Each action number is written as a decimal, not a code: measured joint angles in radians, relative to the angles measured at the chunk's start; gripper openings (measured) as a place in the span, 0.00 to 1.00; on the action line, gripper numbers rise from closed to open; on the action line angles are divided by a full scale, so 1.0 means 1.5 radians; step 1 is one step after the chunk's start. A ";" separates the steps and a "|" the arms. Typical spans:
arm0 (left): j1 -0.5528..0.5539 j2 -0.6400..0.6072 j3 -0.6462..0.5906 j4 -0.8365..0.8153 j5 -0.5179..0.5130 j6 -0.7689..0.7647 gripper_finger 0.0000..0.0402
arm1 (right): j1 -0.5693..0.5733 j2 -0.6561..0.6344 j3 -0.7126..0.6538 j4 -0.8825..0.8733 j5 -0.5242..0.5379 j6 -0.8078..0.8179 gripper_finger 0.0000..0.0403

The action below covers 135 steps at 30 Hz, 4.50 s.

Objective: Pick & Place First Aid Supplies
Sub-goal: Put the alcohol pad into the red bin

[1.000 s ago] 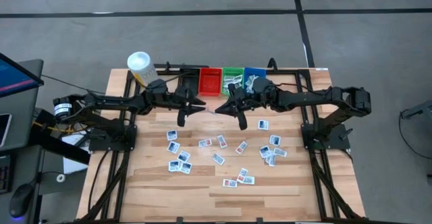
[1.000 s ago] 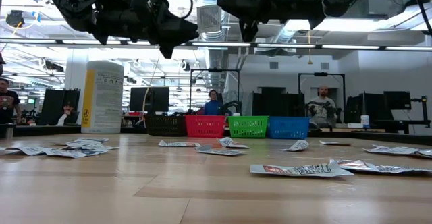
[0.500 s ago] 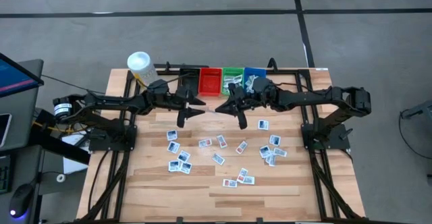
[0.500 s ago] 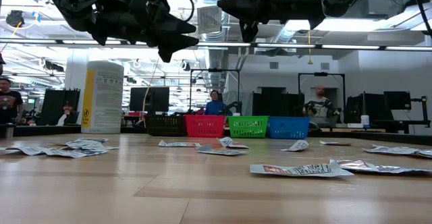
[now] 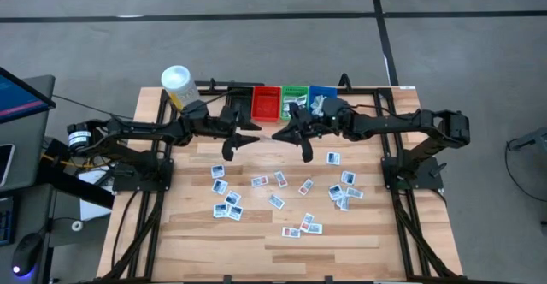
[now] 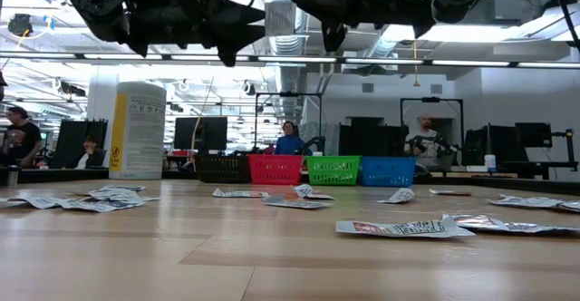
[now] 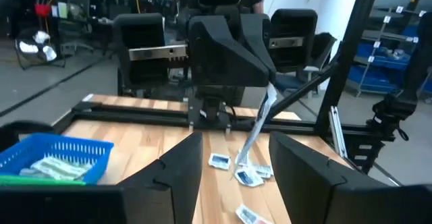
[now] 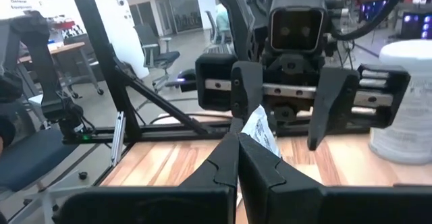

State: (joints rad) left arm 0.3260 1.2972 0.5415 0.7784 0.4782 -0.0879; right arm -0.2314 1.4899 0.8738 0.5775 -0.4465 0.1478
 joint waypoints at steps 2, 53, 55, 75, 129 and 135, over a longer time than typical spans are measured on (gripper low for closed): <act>0.000 0.000 0.000 0.005 0.000 0.000 0.42 | -0.001 0.000 0.000 0.009 0.000 0.000 0.00; -0.015 0.000 0.001 0.010 -0.135 0.015 0.02 | 0.015 0.001 0.000 -0.199 0.166 -0.040 0.16; -0.015 0.000 0.001 -0.016 -0.175 0.041 0.02 | 0.021 0.001 -0.001 -0.271 0.206 -0.043 0.21; 0.087 0.215 0.064 -0.007 -0.413 0.145 0.03 | 0.073 0.001 0.000 -0.514 0.279 0.145 0.28; -0.022 0.192 -0.098 -0.169 -0.494 0.220 0.17 | 0.086 0.000 0.000 -0.537 0.281 0.086 0.27; -0.022 0.192 -0.098 -0.157 -0.494 0.220 0.18 | 0.090 0.000 0.000 -0.537 0.281 0.096 0.27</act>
State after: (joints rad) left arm 0.2928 1.5845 0.3950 0.5426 -0.2623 0.2428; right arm -0.0962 1.4902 0.8734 -0.2283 -0.0253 0.2915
